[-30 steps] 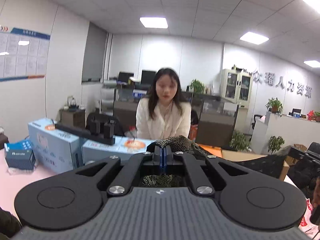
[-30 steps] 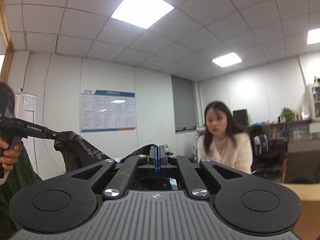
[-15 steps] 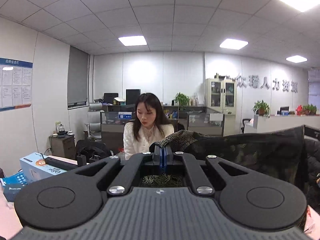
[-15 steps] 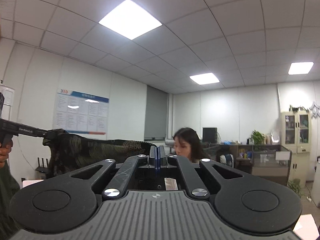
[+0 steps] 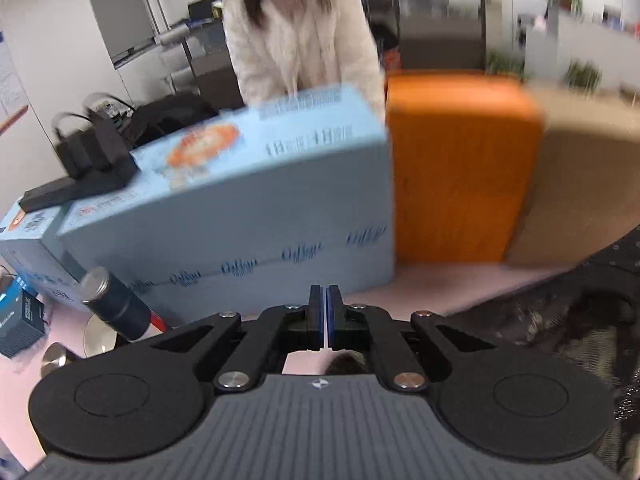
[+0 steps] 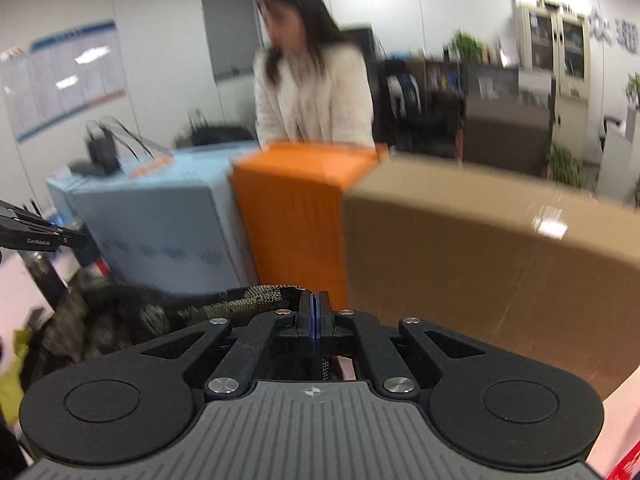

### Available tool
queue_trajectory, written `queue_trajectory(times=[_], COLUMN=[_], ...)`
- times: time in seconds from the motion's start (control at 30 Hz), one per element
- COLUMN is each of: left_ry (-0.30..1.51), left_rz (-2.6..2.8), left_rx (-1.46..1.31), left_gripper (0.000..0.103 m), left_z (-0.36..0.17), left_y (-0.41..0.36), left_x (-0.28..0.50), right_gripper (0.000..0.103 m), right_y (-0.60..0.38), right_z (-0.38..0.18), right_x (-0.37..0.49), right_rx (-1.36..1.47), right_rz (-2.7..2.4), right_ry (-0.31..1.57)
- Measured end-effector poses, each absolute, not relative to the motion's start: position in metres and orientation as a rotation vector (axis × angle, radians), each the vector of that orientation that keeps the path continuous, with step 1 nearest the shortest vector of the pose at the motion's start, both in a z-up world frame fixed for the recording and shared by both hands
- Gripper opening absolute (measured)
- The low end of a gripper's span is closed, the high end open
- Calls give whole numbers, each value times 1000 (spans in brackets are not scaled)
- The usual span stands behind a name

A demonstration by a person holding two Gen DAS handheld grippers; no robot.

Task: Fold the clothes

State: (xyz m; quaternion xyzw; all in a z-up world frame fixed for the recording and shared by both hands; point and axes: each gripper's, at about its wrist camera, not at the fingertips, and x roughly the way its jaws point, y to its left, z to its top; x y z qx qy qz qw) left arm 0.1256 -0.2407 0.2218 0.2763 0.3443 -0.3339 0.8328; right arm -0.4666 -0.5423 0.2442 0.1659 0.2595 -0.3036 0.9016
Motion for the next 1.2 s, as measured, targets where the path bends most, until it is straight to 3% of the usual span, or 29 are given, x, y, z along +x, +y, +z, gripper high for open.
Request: queue_trajectory(times=[0.13,0.27,0.3,0.37,0.43,0.47,0.57,0.77,0.9,0.97,1.07,1.17,1.2], left_ry=[886,964,971,962,946,963,1058,750,907,958,881,1007,1032], left_rz=[-705,-728,-748,-776,-799,-823,-912,-908,-1200,-1265,-1255,-1352,-1381], left_rx=[625,706,710,726,708,668,543,695,706,682,714,693,689], left_gripper=[1,1,1,1,2,2,2,11,32,32,35,54,68], left_z=[132,75,70,65,67,66,58,40,19,11,9,2,2], left_y=[-271,-292,-289,-278,-256,-244,-213,-210,-244,-258,-273,-291,-294], left_x=[187,193,191,187,184,185,181,160,180,190,198,205,204], right_gripper=[1,3,9,52,68,71,74,74,74,74,74,74,74], right_y=[-565,-569,-570,-571,-573,-574,-577,-543,-568,-586,-610,-620,-622], right_z=[184,147,137,119,100,91,63,40,24,19,13,8,5], right_x=[-440,-430,-428,-423,-418,-416,-408,-384,-349,-335,-323,-313,-310], right_rx=[372,380,382,387,391,393,399,172,177,167,221,297,321], right_rz=[-662,-671,-673,-677,-682,-684,-690,-559,-452,-431,-405,-364,-352], right_ry=[633,687,700,727,754,767,807,822,802,823,854,865,875])
